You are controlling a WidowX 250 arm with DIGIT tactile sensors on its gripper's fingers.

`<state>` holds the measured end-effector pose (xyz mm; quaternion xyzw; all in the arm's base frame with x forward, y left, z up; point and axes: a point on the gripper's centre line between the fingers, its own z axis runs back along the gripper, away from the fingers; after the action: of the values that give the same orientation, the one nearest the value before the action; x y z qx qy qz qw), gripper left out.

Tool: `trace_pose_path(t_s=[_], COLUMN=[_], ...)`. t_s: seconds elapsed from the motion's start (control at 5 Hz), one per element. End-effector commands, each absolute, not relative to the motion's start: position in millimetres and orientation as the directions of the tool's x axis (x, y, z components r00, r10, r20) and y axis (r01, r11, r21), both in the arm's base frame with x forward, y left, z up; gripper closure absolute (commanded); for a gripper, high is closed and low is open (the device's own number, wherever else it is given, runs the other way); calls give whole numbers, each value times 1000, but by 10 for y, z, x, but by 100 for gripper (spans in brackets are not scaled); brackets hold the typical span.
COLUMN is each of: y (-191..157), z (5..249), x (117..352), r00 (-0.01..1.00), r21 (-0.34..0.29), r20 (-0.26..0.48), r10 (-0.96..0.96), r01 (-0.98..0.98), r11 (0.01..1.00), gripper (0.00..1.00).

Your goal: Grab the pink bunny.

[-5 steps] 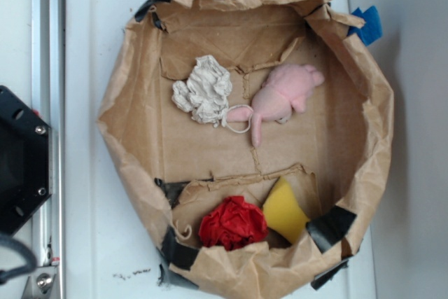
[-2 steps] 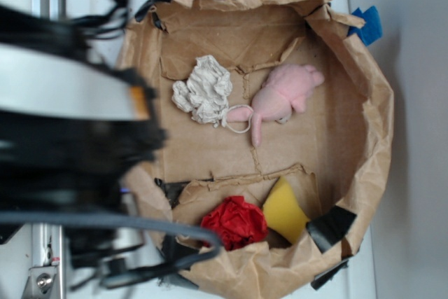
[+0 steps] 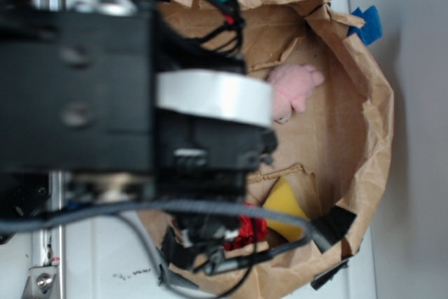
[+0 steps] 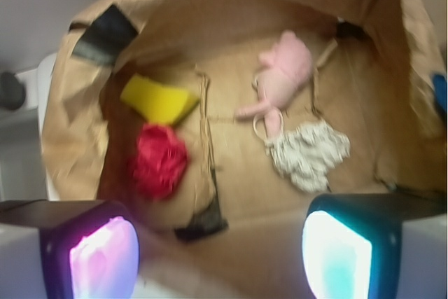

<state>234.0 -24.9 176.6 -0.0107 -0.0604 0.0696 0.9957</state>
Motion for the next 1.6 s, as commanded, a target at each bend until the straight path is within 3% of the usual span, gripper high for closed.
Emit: trace_pose_path(t_s=[0.0,0.4,0.8,1.0,1.4], y=[-197,-197,12,142,304], z=[1789,1789,1354,1247,1013], x=[2521,2521,2972,3065,2963], r00=[983,983,972,954,932], r21=[-59,-59,-94,-126,-111], r20=[156,156,172,202,243], r10=[100,100,160,223,268], r01=[-92,-92,-145,-200,-247], r11=[994,994,985,972,963], gripper=[0,0,0,0,0])
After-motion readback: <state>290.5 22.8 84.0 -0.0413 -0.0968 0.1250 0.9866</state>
